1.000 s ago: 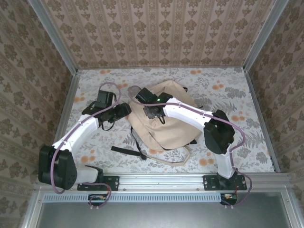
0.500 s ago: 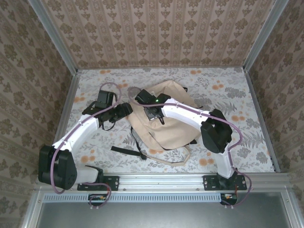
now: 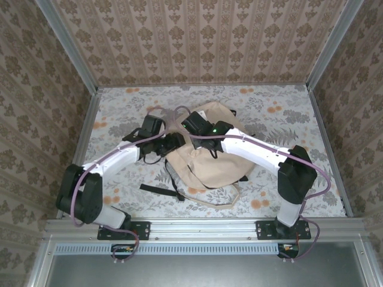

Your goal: Pack books, pencil case, and school supplies into a backpack

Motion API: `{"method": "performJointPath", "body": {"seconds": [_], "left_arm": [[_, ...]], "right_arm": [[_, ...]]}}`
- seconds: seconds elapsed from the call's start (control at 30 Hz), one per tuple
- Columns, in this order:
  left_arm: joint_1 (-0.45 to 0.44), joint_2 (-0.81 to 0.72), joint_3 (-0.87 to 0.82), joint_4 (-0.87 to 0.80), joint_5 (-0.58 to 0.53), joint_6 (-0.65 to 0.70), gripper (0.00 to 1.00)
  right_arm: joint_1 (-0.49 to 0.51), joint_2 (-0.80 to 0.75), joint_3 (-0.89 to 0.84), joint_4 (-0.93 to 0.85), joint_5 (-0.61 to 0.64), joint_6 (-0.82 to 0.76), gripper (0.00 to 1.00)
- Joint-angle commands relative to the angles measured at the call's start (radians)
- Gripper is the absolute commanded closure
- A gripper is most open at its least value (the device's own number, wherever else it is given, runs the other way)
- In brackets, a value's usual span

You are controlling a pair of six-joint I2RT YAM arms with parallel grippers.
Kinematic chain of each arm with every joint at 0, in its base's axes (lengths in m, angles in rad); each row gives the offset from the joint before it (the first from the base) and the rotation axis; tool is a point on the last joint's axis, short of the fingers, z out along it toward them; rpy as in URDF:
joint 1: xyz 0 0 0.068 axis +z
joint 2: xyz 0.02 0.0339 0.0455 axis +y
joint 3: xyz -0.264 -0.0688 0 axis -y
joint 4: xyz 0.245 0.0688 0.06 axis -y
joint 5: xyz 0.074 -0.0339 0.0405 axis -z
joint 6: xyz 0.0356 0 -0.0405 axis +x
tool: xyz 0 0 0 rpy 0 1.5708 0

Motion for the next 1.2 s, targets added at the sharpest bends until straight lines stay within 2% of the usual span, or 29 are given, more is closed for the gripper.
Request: {"method": "performJointPath", "body": {"seconds": [0.0,0.2,0.37,0.53,0.63,0.93,1.17], "left_arm": [[-0.023,0.039,-0.015,0.103,0.072,-0.108,0.39],[-0.036,0.088,-0.113,0.246,0.087,-0.311,0.51],[-0.042,0.107,-0.123,0.340,0.094,-0.331,0.58],[-0.044,0.134,-0.103,0.382,0.116,-0.308,0.61],[-0.044,0.146,-0.087,0.377,0.121,-0.296,0.67],[-0.042,0.133,-0.079,0.364,0.116,-0.271,1.00],[-0.035,0.057,-0.089,0.220,0.022,-0.191,1.00]], "right_arm": [[-0.021,-0.046,-0.030,0.052,-0.017,0.016,1.00],[-0.042,-0.059,-0.070,0.087,-0.079,0.035,1.00],[-0.048,-0.061,-0.083,0.088,-0.103,0.036,1.00],[-0.054,-0.063,-0.090,0.108,-0.124,0.039,1.00],[-0.055,-0.066,-0.094,0.120,-0.133,0.043,1.00],[-0.063,-0.083,-0.102,0.118,-0.093,0.045,1.00],[-0.084,-0.118,-0.115,0.099,0.052,0.063,1.00]]}}
